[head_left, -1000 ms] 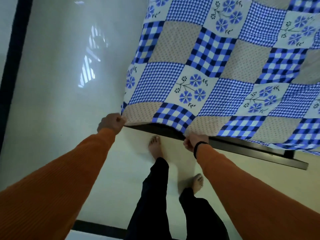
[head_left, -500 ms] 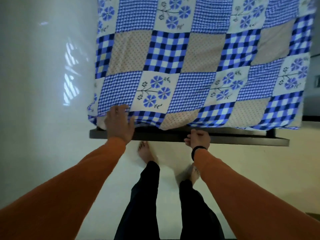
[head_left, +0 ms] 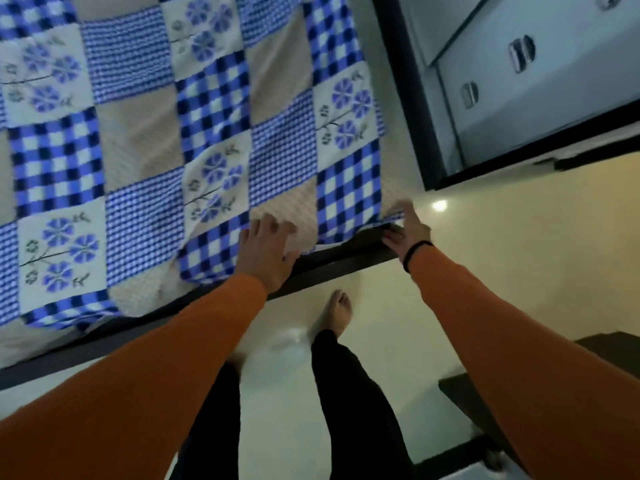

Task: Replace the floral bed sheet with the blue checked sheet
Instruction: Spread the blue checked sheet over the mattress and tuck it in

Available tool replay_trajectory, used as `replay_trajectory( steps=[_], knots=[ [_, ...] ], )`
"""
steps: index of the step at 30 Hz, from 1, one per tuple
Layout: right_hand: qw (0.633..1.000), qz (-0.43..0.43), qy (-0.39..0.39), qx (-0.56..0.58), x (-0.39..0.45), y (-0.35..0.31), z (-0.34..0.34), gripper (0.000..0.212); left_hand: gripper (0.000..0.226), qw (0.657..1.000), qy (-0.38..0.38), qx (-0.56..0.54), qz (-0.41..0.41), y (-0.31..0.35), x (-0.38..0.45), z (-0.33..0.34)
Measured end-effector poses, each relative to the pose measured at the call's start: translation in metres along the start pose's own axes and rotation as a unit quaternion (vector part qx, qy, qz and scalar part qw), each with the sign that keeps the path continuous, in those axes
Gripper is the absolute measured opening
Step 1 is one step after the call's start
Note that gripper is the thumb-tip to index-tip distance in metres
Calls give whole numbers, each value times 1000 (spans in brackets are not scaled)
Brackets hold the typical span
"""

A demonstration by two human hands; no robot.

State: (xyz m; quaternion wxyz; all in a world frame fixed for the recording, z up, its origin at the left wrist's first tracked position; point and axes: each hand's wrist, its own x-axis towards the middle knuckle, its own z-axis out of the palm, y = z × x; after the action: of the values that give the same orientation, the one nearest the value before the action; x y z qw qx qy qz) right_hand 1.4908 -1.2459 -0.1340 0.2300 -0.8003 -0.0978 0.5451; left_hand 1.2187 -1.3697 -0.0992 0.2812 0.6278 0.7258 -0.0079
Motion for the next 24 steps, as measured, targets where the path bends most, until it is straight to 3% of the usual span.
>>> replay_trajectory(
  steps=[2, 4, 6, 8, 13, 16, 20, 24],
  knots=[
    [996, 39, -72, 39, 11, -17, -3, 57, 46, 999, -7, 28, 30, 50, 24, 6],
    [994, 38, -93, 30, 23, -25, -7, 66, 51, 997, -21, 67, 32, 89, 46, 12],
    [994, 28, -92, 47, 29, -31, -13, 49, 57, 992, -28, 117, 23, 119, 65, 15],
    [992, 30, -88, 81, 29, -37, -21, 19, 59, 987, -30, 157, 10, 137, 78, 13],
    [976, 20, -118, 183, 23, -38, -49, 9, 58, 972, -71, 226, 2, 154, 93, 6],
    [988, -28, -68, 139, 23, -32, -67, 23, 45, 957, -96, 270, 50, 161, 98, 3],
    [994, -40, -3, 100, 37, -7, -107, 32, 26, 950, -180, 214, 135, 182, 100, 10],
    [995, -23, 19, 98, 45, 14, -136, 29, 22, 949, -218, 190, 127, 202, 83, 40]
  ],
)
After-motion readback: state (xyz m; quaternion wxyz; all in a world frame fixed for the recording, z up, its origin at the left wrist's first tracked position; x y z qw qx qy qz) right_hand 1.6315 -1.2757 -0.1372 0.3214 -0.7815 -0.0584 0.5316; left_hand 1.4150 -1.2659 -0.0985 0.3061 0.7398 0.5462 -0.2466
